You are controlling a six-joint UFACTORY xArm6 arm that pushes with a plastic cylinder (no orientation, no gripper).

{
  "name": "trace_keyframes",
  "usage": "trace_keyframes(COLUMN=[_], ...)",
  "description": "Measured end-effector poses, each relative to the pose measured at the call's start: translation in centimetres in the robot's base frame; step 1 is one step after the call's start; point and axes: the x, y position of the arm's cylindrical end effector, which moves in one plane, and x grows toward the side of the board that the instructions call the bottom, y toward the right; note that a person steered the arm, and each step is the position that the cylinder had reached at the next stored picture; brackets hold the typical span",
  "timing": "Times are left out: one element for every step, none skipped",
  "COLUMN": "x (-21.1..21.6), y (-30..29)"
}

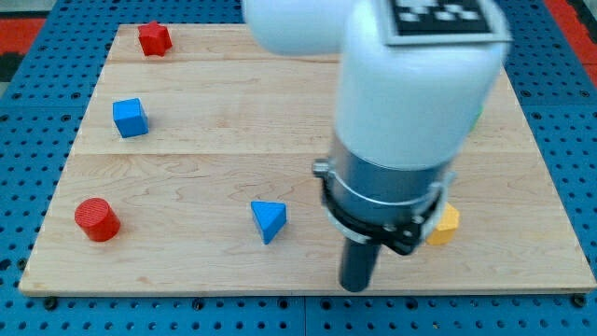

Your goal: Push the red circle to the left

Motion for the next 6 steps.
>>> trace_keyframes(x=[-1.2,-1.2,-1.2,-2.9,-5.4,-7.0], y=[-5.4,-11.0,-16.1,-22.3,-25.2,-25.6])
